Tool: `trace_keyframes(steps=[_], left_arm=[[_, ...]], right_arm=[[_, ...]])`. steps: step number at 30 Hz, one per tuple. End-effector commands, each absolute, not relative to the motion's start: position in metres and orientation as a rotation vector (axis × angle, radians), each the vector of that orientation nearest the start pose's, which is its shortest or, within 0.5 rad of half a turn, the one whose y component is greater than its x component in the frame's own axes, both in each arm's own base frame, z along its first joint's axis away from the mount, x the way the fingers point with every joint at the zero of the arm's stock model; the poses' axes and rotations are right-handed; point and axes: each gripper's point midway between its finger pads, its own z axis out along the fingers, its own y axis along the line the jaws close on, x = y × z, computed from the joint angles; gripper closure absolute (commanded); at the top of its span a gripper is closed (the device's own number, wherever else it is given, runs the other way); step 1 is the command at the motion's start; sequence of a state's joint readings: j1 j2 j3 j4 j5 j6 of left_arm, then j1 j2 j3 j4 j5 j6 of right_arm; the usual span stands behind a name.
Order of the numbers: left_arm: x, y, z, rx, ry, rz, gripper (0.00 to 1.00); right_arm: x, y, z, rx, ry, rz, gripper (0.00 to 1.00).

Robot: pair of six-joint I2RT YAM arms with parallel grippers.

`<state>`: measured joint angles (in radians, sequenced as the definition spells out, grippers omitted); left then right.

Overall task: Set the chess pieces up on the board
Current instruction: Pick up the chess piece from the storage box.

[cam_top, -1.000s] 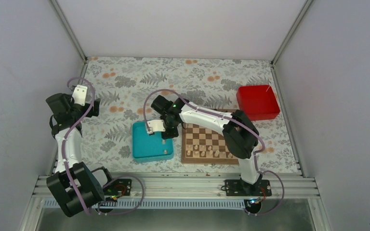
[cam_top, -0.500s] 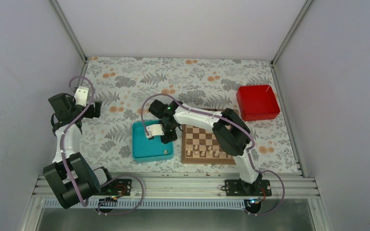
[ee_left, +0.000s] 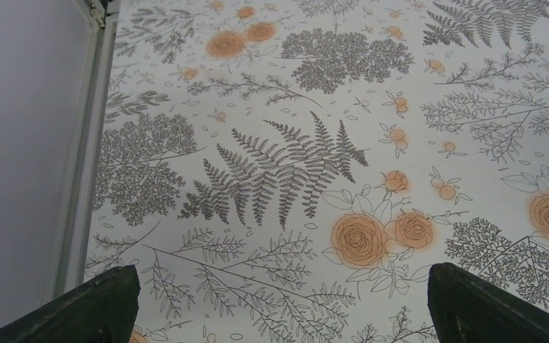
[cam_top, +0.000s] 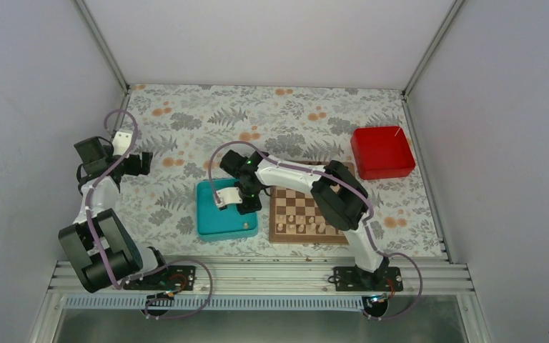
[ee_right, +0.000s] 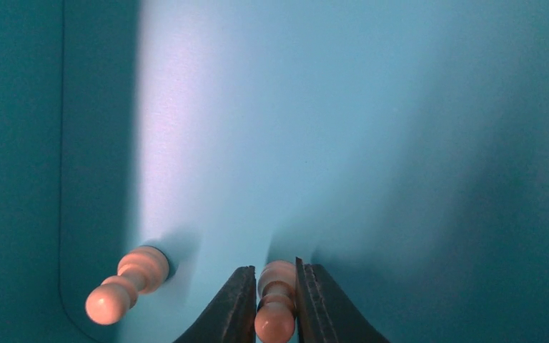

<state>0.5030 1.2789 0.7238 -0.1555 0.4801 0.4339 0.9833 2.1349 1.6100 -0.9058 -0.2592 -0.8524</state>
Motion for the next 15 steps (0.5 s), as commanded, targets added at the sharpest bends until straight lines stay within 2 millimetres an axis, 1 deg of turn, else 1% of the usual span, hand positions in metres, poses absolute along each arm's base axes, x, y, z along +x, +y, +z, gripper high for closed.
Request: trace_keyframes(steps=[1, 4, 9, 12, 15], left_arm=[[0.356, 0.104, 0.145, 0.191, 2.172, -0.035, 0.00], [0.356, 0.105, 0.142, 0.187, 2.182, -0.035, 0.00], [0.356, 0.106, 0.145, 0.187, 2.172, -0.024, 0.00], [0.355, 0.105, 0.150, 0.189, 2.157, -0.011, 0.00], [0.353, 0.103, 0.153, 0.194, 2.148, -0.016, 0.00]], right_arm=[[0.198, 0.396, 0.030, -2.414, 1.757, 0.453, 0.85], [0.202, 0.397, 0.041, -2.396, 1.741, 0.433, 0.89], [0.215, 0.398, 0.070, -2.339, 1.728, 0.386, 0.91], [0.229, 0.390, 0.092, -2.275, 1.741, 0.347, 0.92], [0.243, 0.375, 0.113, -2.197, 1.777, 0.340, 0.91]])
